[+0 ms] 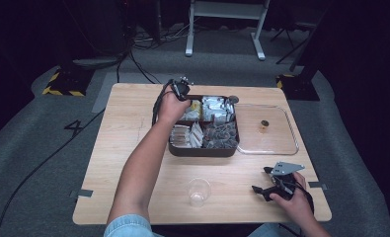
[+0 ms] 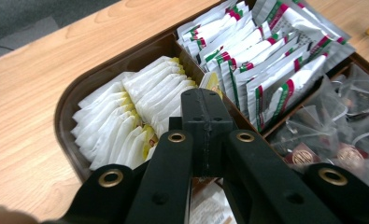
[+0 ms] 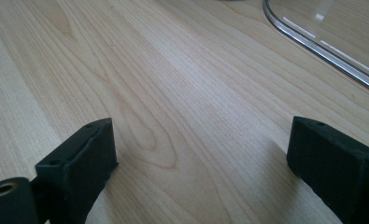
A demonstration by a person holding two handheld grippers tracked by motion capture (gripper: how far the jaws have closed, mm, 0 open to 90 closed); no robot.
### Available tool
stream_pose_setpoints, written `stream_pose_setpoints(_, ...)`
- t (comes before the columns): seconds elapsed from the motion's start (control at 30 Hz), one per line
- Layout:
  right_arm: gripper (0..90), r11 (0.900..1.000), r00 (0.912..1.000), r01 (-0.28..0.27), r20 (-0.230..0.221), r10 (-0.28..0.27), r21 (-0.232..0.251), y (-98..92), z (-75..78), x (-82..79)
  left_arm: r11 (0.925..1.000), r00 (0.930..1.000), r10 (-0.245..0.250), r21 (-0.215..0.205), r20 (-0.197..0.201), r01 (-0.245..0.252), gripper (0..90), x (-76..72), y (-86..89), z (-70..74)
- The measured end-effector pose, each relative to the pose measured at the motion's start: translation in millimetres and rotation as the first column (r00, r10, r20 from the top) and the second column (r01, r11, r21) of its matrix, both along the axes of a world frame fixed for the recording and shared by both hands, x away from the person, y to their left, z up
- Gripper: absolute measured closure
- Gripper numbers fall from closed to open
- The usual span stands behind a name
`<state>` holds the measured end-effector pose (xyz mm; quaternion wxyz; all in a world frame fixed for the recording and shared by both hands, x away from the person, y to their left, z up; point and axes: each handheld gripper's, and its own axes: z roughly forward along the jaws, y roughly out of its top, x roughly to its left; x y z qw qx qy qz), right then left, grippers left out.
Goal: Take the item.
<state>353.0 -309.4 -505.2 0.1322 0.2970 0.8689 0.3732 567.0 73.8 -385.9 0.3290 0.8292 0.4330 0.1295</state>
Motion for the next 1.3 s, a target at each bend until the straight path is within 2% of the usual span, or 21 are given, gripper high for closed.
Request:
stream_pose_setpoints(0.07, 8.6, 1.0, 1.0, -0.001, -0.005, 0.001, 0.005, -0.2, 0.1, 0.0, 0.9998, 0.9998, -0.011, -0.018, 0.018, 0.011, 90.0, -6.5, 4.9, 8.0)
stream_pose_setpoints(0.3, 8.7, 1.0, 1.0, -0.002, -0.005, 0.002, 0.005, -0.4, 0.1, 0.1, 0.9976, 0.9967, -0.063, -0.027, 0.052, 0.064, 90.0, -24.6, 15.7, 27.7)
stream_pose_setpoints(0.67, 8.7, 1.0, 1.0, -0.009, -0.002, 0.009, 0.002, -0.9, 0.0, 0.5, 0.9853, 0.9828, -0.15, -0.067, 0.108, 0.158, 90.0, -73.5, 35.2, 54.6)
stream_pose_setpoints(0.73, 8.7, 1.0, 1.0, -0.008, -0.002, 0.008, 0.002, -0.9, 0.1, 0.5, 0.9824, 0.9785, -0.17, -0.058, 0.117, 0.178, 90.0, -82.5, 37.5, 59.6)
stream_pose_setpoints(0.87, 8.7, 1.0, 1.0, -0.008, -0.002, 0.008, 0.001, -0.9, 0.1, 0.4, 0.9716, 0.9669, -0.217, -0.065, 0.134, 0.227, 90.0, -100.7, 39.9, 68.8)
stream_pose_setpoints(0.9, 8.8, 1.0, 1.0, -0.008, -0.002, 0.008, 0.001, -0.9, 0.1, 0.4, 0.9647, 0.9597, -0.24, -0.073, 0.145, 0.253, 90.0, -109.6, 40.5, 72.5)
stream_pose_setpoints(0.93, 8.9, 1.0, 1.0, -0.008, -0.002, 0.008, 0.001, -0.9, 0.1, 0.4, 0.9647, 0.9597, -0.24, -0.073, 0.145, 0.253, 90.0, -109.6, 40.5, 72.5)
stream_pose_setpoints(1.3, 9.0, 1.0, 1.0, -0.01, -0.002, 0.01, 0.001, -1.0, 0.1, 0.4, 0.9245, 0.918, -0.343, -0.101, 0.198, 0.368, 90.0, -160.6, 40.7, 80.7)
